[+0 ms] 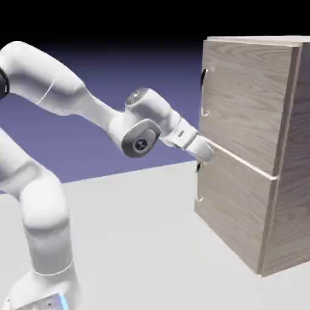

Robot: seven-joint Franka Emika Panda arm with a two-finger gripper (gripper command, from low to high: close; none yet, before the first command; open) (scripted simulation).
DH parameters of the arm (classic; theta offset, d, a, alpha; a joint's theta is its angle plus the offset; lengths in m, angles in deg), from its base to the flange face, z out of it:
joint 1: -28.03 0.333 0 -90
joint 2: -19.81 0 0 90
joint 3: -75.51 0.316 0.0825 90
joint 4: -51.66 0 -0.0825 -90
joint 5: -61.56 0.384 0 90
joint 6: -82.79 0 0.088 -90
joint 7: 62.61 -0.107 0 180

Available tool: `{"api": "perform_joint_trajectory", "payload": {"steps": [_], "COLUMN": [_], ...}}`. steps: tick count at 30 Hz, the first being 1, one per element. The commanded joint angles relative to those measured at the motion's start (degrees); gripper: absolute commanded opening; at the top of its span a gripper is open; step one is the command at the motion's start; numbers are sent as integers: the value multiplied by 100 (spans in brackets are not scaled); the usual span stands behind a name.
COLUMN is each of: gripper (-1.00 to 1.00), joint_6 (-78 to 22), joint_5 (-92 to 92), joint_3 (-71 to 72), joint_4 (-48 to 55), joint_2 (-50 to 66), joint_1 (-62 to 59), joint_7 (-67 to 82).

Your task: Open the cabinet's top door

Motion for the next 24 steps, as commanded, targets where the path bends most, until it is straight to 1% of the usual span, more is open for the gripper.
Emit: {"api": "perform_joint_trajectory", "payload": {"steps": [1, 24], "gripper": [0, 0], "joint_6": [-48, -1142], "joint_5": [250, 5982], "joint_3": [134, 3223], "joint_4": [53, 1269], "joint_2": [-132, -3169], "joint_1": [-139, -3321], "joint_7": [75, 1808]}}
